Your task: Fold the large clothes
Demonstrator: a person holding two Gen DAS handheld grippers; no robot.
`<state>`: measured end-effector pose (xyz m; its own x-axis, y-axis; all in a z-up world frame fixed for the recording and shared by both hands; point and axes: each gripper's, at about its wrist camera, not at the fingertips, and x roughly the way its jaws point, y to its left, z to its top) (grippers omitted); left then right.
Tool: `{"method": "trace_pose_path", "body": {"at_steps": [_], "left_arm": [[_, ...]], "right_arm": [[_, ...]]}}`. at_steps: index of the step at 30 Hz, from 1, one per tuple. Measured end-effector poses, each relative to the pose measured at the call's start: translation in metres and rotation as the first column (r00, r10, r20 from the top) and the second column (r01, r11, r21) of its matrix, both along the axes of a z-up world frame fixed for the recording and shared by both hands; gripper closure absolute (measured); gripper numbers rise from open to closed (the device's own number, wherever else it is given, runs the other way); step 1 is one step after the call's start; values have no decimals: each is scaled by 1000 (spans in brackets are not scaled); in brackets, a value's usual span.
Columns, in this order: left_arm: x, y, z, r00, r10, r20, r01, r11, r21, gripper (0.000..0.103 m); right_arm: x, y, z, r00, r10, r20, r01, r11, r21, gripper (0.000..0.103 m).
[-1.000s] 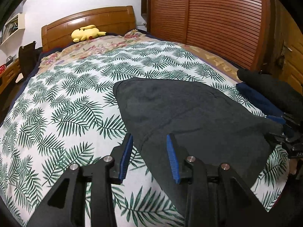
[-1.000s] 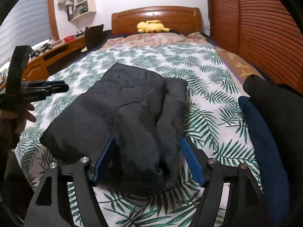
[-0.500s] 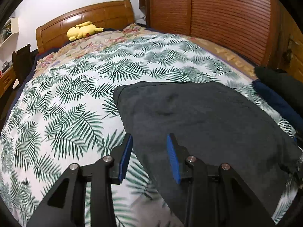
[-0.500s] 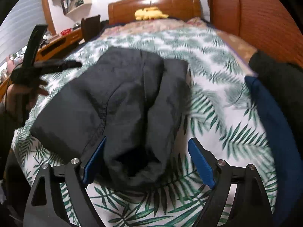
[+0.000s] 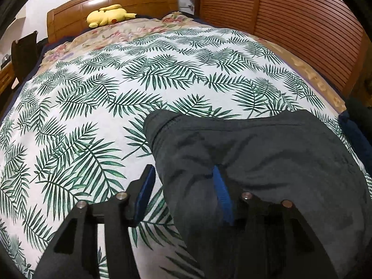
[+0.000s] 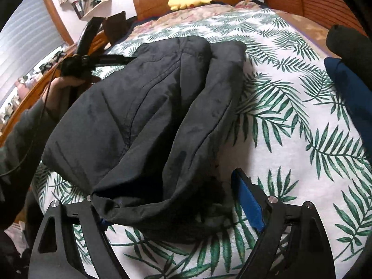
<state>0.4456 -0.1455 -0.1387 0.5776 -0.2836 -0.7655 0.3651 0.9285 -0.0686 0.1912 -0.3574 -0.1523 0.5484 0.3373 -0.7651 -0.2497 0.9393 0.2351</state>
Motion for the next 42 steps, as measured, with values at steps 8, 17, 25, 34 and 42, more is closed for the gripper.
{"method": "trace_pose_path", "body": {"at_steps": [8, 17, 25, 34, 42], "left_arm": [[6, -3, -5, 1000, -25, 8, 25, 999, 24, 50], [11, -4, 2, 997, -72, -36, 72, 997, 2, 91], [-6, 9, 36, 999, -7, 53, 5, 999, 42, 103], [-48, 5, 88, 986, -17, 166, 8, 999, 52, 103], [-87, -26, 157, 957, -39, 287, 31, 999, 32, 103]], "right_arm": [[4, 9, -3, 1000, 19, -24, -18, 999, 35, 18], [10, 16, -2, 994, 102, -41, -97, 988, 124, 56], [5, 17, 22, 993, 79, 90, -89, 990, 109, 82], [-6, 23, 69, 968, 85, 238, -94, 995, 26, 85], [-15, 5, 116, 941, 83, 327, -74, 996, -40, 87]]}}
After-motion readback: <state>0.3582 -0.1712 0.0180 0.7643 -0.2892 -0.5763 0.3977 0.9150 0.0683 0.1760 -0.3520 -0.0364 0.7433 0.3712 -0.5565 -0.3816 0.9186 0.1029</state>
